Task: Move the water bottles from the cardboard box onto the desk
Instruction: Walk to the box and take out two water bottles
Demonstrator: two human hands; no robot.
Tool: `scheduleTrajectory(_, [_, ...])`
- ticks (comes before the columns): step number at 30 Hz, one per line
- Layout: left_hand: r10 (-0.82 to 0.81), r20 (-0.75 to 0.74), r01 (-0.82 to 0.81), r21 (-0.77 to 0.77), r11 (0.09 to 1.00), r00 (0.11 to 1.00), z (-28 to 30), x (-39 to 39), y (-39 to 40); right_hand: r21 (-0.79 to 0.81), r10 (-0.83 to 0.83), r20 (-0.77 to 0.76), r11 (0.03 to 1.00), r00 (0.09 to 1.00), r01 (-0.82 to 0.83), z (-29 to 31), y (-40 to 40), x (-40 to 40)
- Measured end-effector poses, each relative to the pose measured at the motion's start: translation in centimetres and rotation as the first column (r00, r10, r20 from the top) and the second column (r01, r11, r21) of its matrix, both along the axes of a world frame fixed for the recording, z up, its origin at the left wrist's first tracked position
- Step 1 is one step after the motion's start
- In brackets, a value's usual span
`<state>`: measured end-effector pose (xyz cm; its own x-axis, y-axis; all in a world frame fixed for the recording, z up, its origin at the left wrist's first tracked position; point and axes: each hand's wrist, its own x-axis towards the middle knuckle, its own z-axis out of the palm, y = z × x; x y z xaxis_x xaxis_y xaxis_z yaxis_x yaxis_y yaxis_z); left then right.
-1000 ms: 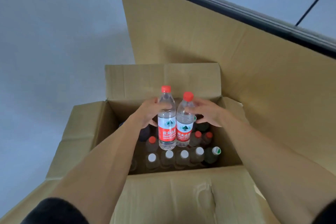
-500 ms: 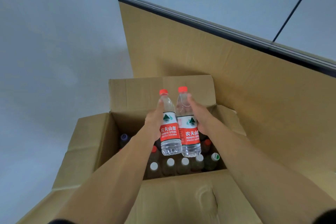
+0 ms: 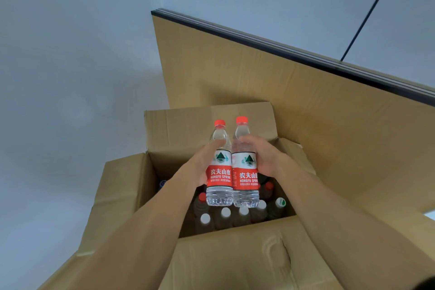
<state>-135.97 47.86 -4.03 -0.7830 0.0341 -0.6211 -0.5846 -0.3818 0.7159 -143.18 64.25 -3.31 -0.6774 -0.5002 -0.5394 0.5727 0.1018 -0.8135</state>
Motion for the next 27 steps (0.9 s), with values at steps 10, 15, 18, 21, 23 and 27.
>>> scheduleTrajectory(10, [0.015, -0.017, -0.016, -0.068, 0.998, 1.0, 0.8, 1.1, -2.9, 0.034, -0.048, -0.036, 0.998, 0.998, 0.049, 0.6, -2.1, 1.3])
scheduleTrajectory(15, [0.039, -0.067, -0.045, -0.091, 0.995, 0.997, 1.5, 1.5, -3.9, 0.076, -0.053, -0.016, 0.996, 0.998, 0.054, 0.4, -3.7, 1.6])
scheduleTrajectory(18, [0.059, -0.052, -0.064, -0.101, 0.993, 0.997, 1.9, 2.1, -4.2, 0.082, -0.038, 0.014, 0.996, 0.999, 0.037, 0.2, -4.3, 1.7])
scheduleTrajectory(21, [0.086, -0.019, -0.088, -0.108, 0.99, 0.996, 2.0, 2.8, -4.4, 0.055, -0.001, 0.05, 0.998, 0.999, -0.002, 0.2, -4.6, 1.6])
scheduleTrajectory(23, [0.105, -0.017, -0.106, -0.098, 0.99, 0.994, 2.0, 3.4, -4.3, 0.036, 0.035, 0.064, 0.999, 0.997, -0.037, 0.1, -4.6, 1.4])
scheduleTrajectory(27, [0.201, -0.026, -0.203, -0.101, 0.974, 0.979, 2.0, 4.9, -4.1, 0.039, 0.133, 0.058, 0.99, 0.989, -0.135, 0.2, -5.2, 1.6])
